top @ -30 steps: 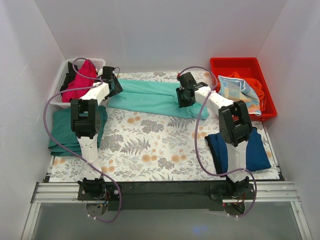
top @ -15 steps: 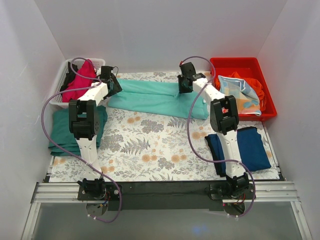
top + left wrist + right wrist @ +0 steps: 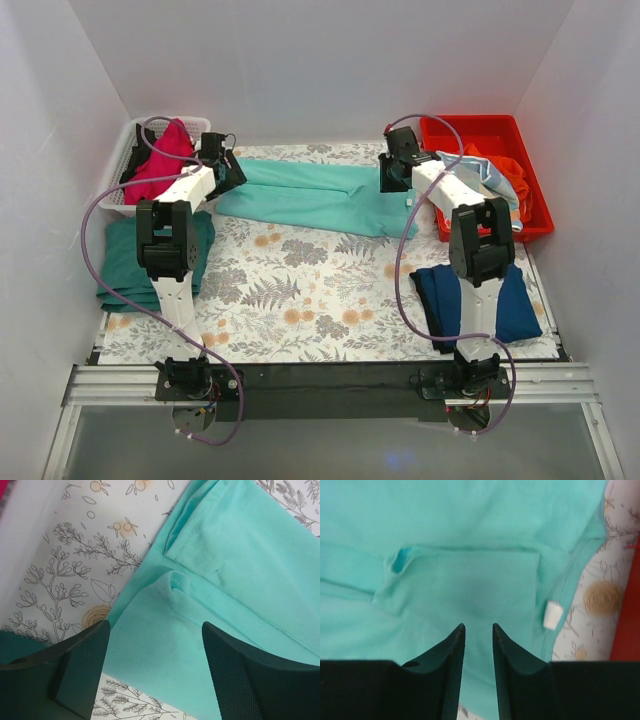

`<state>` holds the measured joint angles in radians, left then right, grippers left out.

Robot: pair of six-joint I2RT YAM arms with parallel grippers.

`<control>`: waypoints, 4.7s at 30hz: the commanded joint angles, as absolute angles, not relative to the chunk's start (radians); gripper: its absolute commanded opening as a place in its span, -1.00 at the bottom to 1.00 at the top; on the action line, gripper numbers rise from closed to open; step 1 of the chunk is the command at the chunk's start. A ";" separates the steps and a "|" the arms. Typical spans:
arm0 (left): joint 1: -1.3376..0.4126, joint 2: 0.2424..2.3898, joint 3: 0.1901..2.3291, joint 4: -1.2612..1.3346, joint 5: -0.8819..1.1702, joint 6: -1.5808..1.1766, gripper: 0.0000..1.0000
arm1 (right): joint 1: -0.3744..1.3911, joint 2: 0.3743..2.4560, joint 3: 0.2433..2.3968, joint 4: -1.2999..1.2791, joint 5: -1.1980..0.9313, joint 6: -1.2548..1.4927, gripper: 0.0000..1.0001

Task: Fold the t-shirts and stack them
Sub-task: Fold the other side of the tshirt into a rectangle, then rotate the tshirt 90 degrees

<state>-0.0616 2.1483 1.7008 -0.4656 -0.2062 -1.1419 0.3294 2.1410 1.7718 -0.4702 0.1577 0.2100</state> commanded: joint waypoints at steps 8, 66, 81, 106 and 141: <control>-0.057 2.098 1.609 -0.463 -0.149 -1.164 0.47 | 0.334 1.829 1.381 -0.446 0.141 0.209 -0.31; -0.035 2.198 1.551 -0.539 -0.322 -1.100 0.48 | 0.206 1.931 1.315 -0.469 0.287 0.195 -0.51; -0.035 1.988 1.618 -0.472 -0.241 -1.072 0.58 | 0.432 1.966 1.581 -0.430 0.262 0.124 -0.38; -0.035 1.575 1.229 -0.489 -0.186 -1.290 0.66 | 0.617 2.454 2.064 -0.382 -0.387 0.138 -0.30; -0.256 2.256 2.014 -0.440 0.498 -1.046 0.71 | 0.699 1.678 1.324 -0.423 0.041 0.076 -0.43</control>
<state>-0.1562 2.2379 1.8824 -0.4469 0.3138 -1.1130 0.7071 1.8061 1.2751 -0.5236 -0.1310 0.0250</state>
